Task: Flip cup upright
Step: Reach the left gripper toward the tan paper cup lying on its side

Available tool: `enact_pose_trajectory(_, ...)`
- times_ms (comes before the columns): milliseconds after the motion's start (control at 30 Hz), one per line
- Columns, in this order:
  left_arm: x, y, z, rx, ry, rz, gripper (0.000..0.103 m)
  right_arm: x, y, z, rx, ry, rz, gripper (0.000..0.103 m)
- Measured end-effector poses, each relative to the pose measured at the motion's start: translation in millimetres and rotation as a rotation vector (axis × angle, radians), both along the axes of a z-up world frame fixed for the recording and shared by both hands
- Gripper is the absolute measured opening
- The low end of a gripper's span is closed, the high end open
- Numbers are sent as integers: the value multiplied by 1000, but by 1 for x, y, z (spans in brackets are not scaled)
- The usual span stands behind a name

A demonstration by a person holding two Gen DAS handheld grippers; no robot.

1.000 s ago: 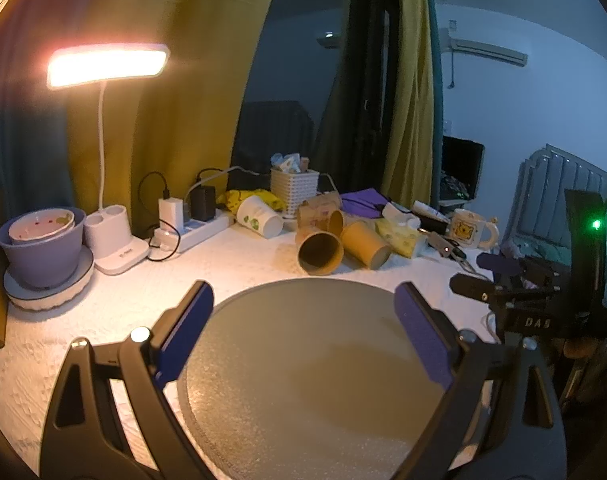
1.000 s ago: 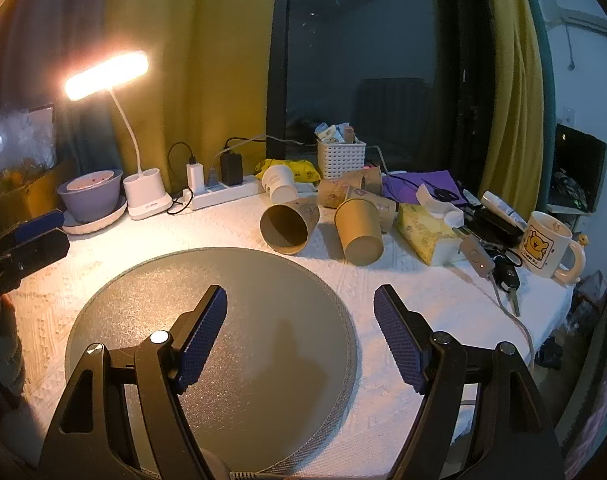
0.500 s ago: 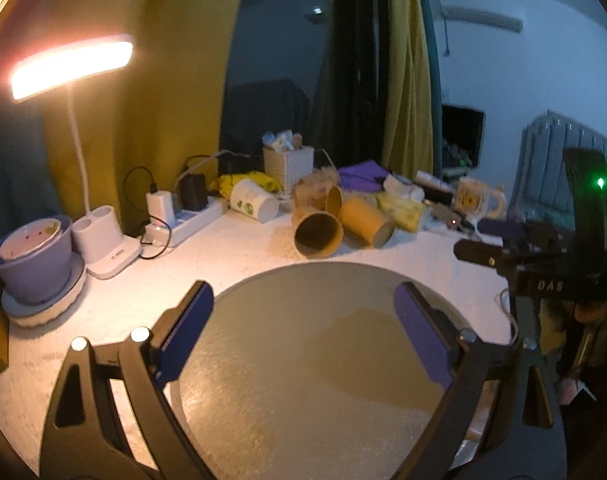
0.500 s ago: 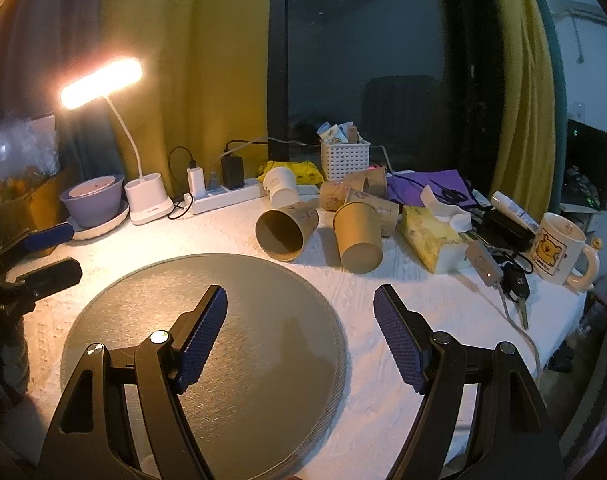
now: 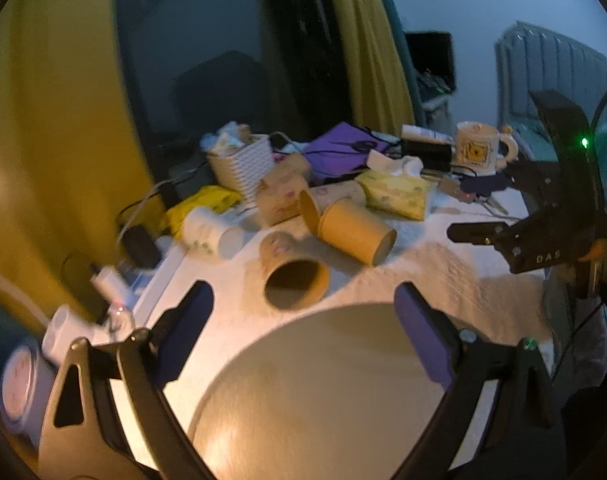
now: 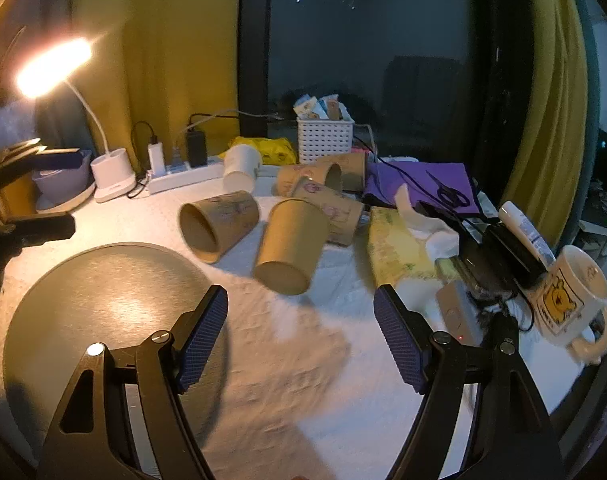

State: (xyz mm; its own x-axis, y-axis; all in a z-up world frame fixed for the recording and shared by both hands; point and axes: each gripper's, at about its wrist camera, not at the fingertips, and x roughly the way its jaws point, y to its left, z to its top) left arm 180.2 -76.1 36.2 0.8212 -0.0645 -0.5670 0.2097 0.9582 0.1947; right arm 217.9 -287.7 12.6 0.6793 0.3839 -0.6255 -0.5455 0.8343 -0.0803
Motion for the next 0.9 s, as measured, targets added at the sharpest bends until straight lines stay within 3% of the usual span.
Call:
enact_pose_trajectory(167,64,-21,1,57,92,-80,93,42,-16,6,27,49,-12,79)
enact_pose_trajectory(500,171,-52,-14,187,178,-180,92,104,-38,14,66,81,-56,78)
enact_pose_trajectory(667,212,-58,-21,216,218,-220,92,119,-48,9,93,110,-67,78)
enact_pose_trajectory(700,219,-61,-22,223,226,-233,91,120,-49,8,95,113,-65,78)
enact_pose_trajectory(800,240,-69,-30,241,285,-275,65,125,-51,7,102,122,-62,78)
enact_pose_trajectory(900,253,-81,-43,284,348,-327,63,128,-54,6,109,126,-59,78)
